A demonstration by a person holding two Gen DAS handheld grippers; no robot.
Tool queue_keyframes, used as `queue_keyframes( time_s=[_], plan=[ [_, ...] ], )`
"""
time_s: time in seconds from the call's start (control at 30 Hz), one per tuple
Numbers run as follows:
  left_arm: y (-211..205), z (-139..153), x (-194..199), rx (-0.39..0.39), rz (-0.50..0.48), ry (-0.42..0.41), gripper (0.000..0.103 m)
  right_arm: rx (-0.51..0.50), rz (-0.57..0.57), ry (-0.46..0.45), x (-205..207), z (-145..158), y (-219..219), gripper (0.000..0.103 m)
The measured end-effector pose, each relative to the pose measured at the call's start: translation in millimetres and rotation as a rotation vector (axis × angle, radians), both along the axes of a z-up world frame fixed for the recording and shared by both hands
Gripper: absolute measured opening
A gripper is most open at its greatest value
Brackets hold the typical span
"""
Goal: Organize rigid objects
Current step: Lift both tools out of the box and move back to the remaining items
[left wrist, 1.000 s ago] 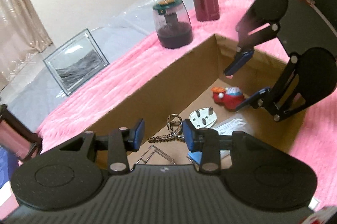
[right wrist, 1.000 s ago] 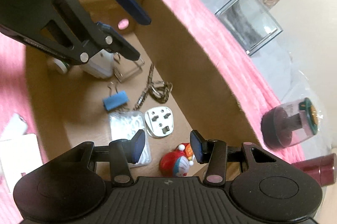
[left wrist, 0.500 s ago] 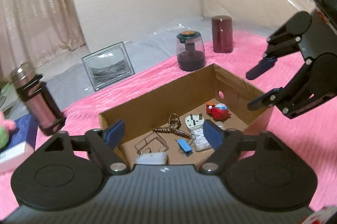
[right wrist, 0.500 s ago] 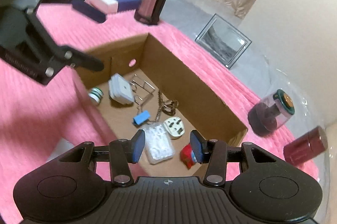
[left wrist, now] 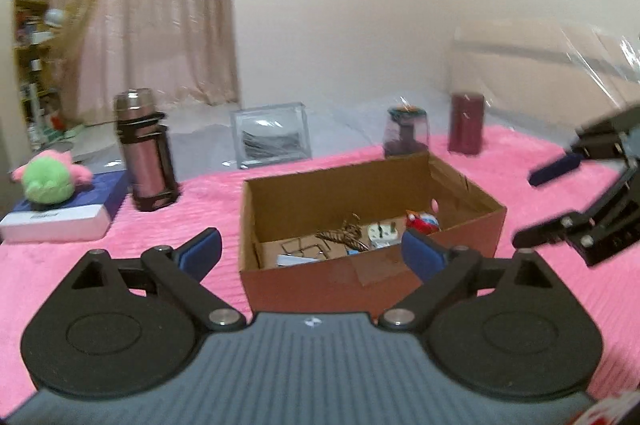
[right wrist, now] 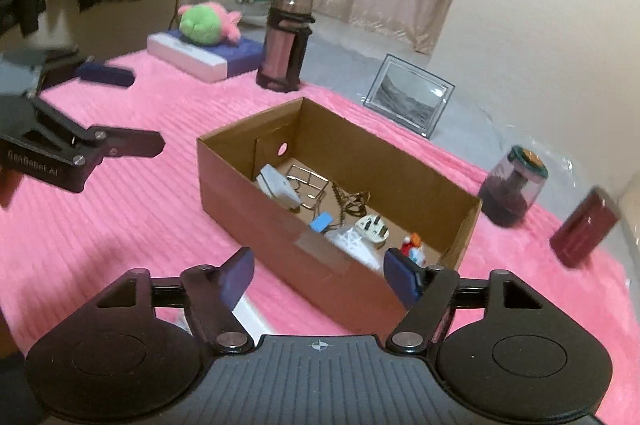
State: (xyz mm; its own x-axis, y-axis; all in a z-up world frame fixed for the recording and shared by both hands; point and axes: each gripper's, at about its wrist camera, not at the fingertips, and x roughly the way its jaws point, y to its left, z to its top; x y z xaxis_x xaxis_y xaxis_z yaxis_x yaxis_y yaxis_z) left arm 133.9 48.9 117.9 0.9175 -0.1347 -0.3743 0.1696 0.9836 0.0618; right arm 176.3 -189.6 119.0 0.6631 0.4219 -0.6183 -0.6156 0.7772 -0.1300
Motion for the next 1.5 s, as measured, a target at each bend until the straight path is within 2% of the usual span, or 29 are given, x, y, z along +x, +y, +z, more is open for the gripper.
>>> queue_keyframes(
  time_s=[0.2, 0.3, 0.53, 0.77, 0.93, 1.17, 1.5],
  plan=[
    [-7, -23, -35, 0.027, 0.01, 0.021, 0.093, 0.079, -0.085, 0.011, -39, -24, -16, 0.075],
    [-6, -38, -48, 0.007, 0.03, 0.039, 0.093, 0.145, -0.135, 0.041, -52, -40, -24, 0.075],
    [-7, -77, -62, -0.01, 0.075, 0.131, 0.094, 0.253, -0.21, 0.1, -64, -79, -38, 0.078],
    [-16, -111, -65, -0.017, 0.141, 0.205, 0.093, 0.26, -0.242, 0.15, -67, -108, -51, 0.082],
    [-27, -128, -63, -0.019, 0.151, 0.251, 0.093, 0.252, -0.26, 0.172, -68, -121, -58, 0.082],
    [-41, -138, -60, -0.041, 0.163, 0.299, 0.093, 0.263, -0.272, 0.193, -67, -131, -63, 0.082],
    [-78, -149, -49, -0.043, 0.159, 0.323, 0.089, 0.283, -0.299, 0.178, -58, -132, -73, 0.082]
  ],
)
